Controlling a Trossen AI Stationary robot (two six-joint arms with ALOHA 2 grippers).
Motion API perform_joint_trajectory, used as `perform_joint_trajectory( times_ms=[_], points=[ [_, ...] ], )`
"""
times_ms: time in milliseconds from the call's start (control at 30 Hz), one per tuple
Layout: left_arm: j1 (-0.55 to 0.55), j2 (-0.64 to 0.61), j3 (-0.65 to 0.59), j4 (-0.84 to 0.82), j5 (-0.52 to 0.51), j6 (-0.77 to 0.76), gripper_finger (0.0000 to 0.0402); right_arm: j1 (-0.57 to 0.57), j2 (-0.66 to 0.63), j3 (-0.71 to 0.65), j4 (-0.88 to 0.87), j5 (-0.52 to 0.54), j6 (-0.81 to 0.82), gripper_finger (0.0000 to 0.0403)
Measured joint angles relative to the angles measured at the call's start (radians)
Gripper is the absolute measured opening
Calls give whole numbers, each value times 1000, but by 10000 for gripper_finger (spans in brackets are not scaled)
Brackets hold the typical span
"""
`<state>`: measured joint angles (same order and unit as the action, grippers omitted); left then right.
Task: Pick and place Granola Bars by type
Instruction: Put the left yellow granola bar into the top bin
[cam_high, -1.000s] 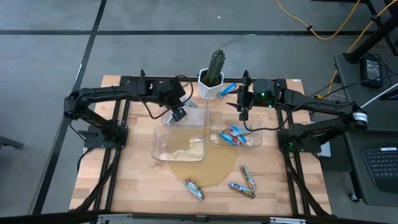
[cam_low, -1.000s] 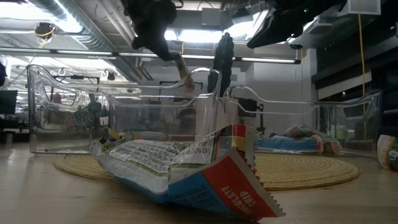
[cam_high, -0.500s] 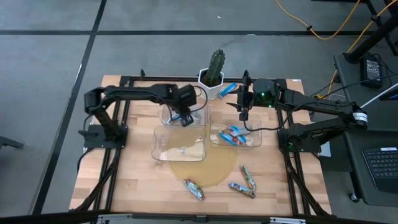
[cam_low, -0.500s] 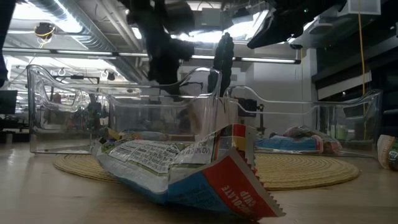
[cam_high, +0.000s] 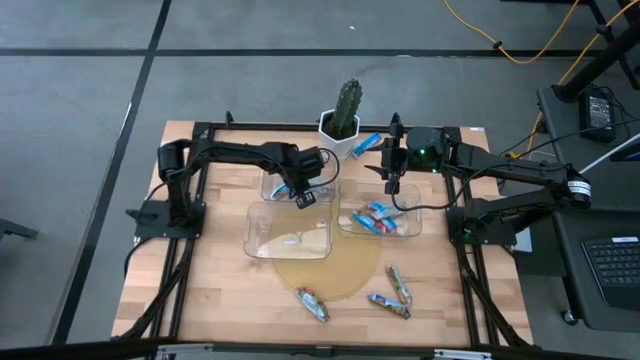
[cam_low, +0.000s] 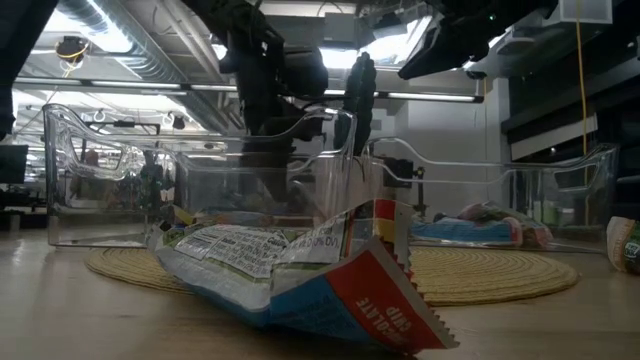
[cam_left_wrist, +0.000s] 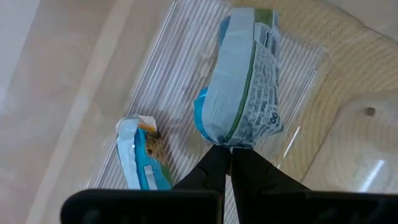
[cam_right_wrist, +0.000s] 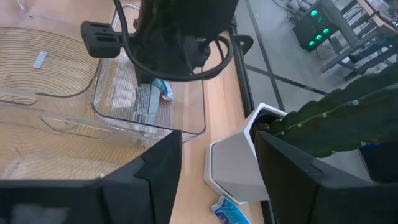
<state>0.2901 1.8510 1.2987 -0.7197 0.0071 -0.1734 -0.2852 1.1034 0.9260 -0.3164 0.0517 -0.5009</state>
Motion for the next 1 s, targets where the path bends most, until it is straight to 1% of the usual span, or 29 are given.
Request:
perform_joint_trajectory(
  times_ms=[333,567,833,1000],
  points=[
    [0,3,0,-18,1,-13,3,0,0,0,0,0,1,205],
    [0,3,0,-17,20,-15,9,0,0,0,0,0,1,205],
    [0,2,0,-17,23,-26,47,0,0,0,1,0,1,205],
    [0,-1,0,-39,53,-25,90,0,0,0,0,0,2,205]
  ],
)
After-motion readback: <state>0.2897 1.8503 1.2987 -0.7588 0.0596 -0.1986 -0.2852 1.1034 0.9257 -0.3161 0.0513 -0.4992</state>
